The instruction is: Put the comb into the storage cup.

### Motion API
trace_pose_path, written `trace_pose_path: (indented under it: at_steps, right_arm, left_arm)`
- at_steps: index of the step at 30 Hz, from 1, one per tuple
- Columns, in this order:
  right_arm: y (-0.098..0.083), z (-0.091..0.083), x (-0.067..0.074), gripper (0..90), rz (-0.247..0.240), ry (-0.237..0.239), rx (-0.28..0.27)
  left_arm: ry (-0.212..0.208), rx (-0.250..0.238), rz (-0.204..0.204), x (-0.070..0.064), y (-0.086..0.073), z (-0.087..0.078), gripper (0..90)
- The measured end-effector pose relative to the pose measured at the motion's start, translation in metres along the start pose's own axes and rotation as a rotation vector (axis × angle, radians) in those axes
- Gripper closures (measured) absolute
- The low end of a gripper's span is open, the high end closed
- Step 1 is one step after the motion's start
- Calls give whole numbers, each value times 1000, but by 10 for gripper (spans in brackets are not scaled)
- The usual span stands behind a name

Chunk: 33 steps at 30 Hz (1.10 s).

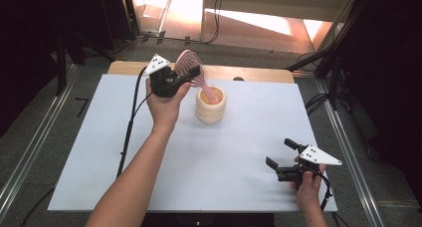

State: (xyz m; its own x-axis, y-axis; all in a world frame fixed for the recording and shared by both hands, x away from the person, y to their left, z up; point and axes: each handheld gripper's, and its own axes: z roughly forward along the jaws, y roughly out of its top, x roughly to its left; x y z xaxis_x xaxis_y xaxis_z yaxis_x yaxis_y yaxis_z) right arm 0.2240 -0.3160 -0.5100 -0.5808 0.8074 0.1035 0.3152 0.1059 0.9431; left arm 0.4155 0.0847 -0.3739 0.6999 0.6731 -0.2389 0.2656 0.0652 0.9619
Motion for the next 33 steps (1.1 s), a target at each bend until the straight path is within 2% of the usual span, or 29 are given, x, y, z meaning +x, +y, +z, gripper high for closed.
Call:
trace_pose_path:
  at_steps: [33]
  right_arm:
    - [0, 1, -1, 0, 2, 3, 5]
  left_arm:
    - [22, 85, -20, 6, -39, 16, 651]
